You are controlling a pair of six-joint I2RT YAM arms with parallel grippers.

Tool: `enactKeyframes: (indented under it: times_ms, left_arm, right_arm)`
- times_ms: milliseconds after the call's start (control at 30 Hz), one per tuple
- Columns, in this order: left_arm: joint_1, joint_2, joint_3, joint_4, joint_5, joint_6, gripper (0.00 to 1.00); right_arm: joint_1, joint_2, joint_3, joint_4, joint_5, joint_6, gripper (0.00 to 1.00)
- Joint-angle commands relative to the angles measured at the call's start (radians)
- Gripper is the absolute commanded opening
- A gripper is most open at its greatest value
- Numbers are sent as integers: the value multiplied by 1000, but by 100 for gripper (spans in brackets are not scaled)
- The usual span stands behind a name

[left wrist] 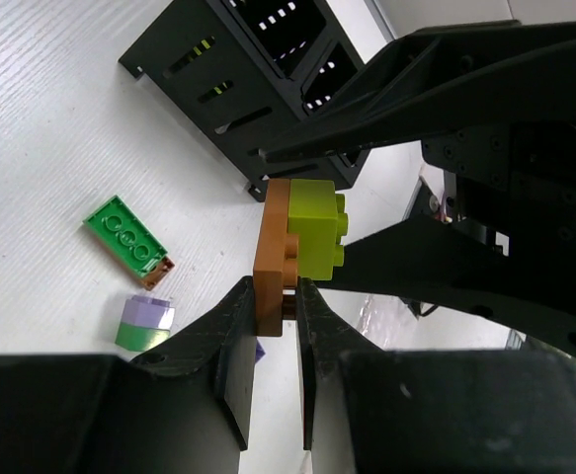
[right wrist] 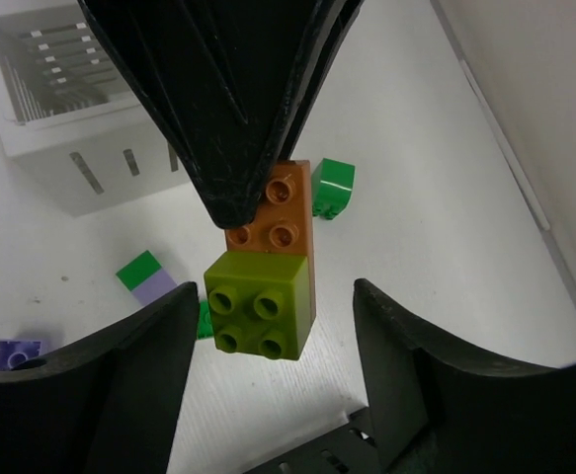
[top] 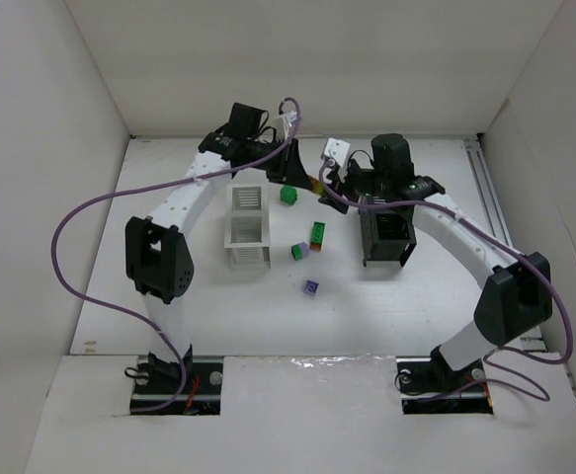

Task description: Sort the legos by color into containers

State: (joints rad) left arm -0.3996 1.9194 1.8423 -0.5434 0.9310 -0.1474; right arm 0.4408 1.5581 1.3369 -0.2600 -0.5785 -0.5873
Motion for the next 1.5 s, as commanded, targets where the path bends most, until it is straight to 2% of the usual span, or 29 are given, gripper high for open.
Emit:
enactKeyframes:
  times_ms: [0, 233, 400, 467, 633, 733, 867, 900, 1000, 1200, 1400, 1467]
  left_arm:
    - [-2, -30, 44, -1, 17, 8, 0]
    - [-2, -30, 54, -1, 26, -3, 0]
    - [-21, -30, 43, 8, 26, -3, 0]
    - [-21, -30, 43, 8, 26, -3, 0]
    - [-30, -30, 43, -1, 26, -3, 0]
    - [-30, -30, 43, -1, 26, -3, 0]
    - [-30, -30, 34, -1, -6, -3, 0]
    - [-30, -30, 23, -1, -6, -3, 0]
    - [-4, -30, -17, 17, -27, -38, 0]
    - [73, -20, -17, 51, -174, -103, 0]
    - [62, -46, 31, 40, -562, -113, 0]
    - [62, -59, 22, 49, -618, -122, 0]
  right_arm:
    - [10, 2, 45, 8, 9, -16, 67]
    - [19, 11, 54, -25, 34, -40, 50]
    - [19, -9, 36, -4, 34, -40, 49]
    - [42, -18, 36, -4, 57, -40, 54]
    - [52, -27, 36, -4, 66, -40, 52]
    - [52, -27, 25, -4, 66, -40, 44]
    - [52, -47, 25, -13, 57, -40, 19]
    - [52, -47, 25, -13, 57, -40, 9]
    - [33, -98, 2, -13, 57, -40, 0]
    - [10, -203, -90, -13, 57, -71, 0]
    - [-19, -251, -100, -65, -15, -59, 0]
    - [-30, -260, -90, -74, -24, -46, 0]
